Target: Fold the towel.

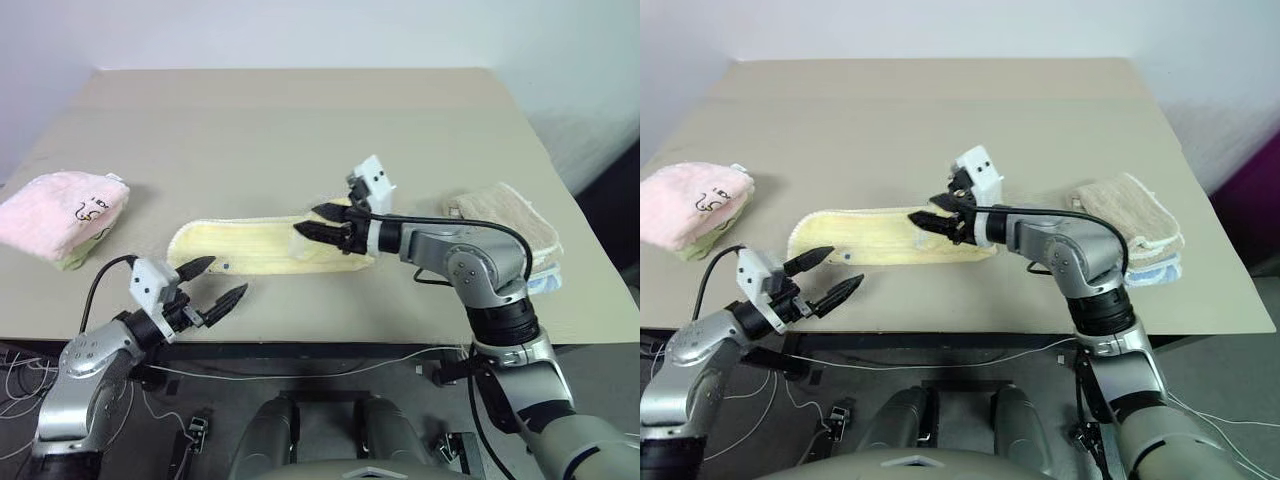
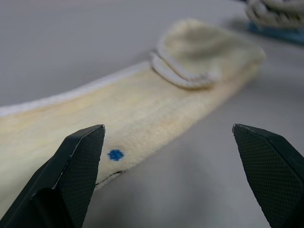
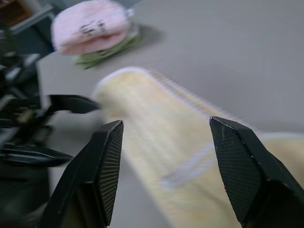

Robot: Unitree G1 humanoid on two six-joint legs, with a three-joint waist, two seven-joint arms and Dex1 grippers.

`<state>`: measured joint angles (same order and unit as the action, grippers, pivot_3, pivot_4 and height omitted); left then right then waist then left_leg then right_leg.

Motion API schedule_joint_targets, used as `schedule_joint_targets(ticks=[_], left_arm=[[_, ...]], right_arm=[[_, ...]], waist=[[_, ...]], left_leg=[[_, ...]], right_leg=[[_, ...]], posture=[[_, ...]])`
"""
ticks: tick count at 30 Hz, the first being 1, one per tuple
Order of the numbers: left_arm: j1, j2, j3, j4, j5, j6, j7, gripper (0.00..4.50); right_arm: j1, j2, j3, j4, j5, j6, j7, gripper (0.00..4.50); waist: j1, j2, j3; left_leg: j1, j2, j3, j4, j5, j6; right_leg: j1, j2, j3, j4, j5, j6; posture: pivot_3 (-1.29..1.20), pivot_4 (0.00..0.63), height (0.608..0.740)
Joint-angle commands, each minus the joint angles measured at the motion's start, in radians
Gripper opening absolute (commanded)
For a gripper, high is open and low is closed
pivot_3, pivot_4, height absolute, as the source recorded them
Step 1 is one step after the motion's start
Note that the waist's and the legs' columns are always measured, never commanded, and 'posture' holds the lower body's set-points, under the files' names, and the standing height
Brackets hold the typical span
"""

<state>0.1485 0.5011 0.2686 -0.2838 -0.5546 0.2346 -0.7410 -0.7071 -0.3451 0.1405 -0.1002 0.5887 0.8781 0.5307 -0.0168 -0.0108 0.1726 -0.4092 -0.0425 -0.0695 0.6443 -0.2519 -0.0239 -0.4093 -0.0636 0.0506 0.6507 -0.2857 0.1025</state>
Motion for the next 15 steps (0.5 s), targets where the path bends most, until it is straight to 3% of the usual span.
schedule_joint_targets(ticks=[1, 7, 15], left_arm=[[0.030, -0.046, 0.053, -0.082, -0.087, 0.067, 0.093, 4.50], [0.045, -0.168, 0.103, -0.099, -0.211, 0.166, 0.268, 4.50], [0.099, -0.261, 0.121, -0.129, -0.299, 0.236, 0.415, 4.50]], right_arm=[[-0.026, -0.018, 0.038, 0.106, -0.130, -0.189, 0.063, 2.15], [-0.048, 0.047, 0.115, 0.375, -0.293, -0.471, 0.163, 0.19], [0.008, 0.118, 0.198, 0.613, -0.467, -0.710, 0.222, 0.08]], waist=[[-0.001, 0.000, 0.000], [-0.004, 0.000, 0.000], [0.000, 0.000, 0.000]], left_leg=[[0.000, 0.000, 0.000, 0.000, 0.000, 0.000], [0.000, 0.000, 0.000, 0.000, 0.000, 0.000], [0.001, 0.000, 0.000, 0.001, 0.000, 0.000]], right_leg=[[0.000, 0.000, 0.000, 0.000, 0.000, 0.000], [0.000, 0.001, 0.000, 0.000, 0.000, 0.000], [0.001, 0.001, -0.001, 0.000, 0.000, 0.000]], posture=[[0.00, 0.150, 0.740], [0.00, 0.150, 0.740], [0.00, 0.150, 0.740]])
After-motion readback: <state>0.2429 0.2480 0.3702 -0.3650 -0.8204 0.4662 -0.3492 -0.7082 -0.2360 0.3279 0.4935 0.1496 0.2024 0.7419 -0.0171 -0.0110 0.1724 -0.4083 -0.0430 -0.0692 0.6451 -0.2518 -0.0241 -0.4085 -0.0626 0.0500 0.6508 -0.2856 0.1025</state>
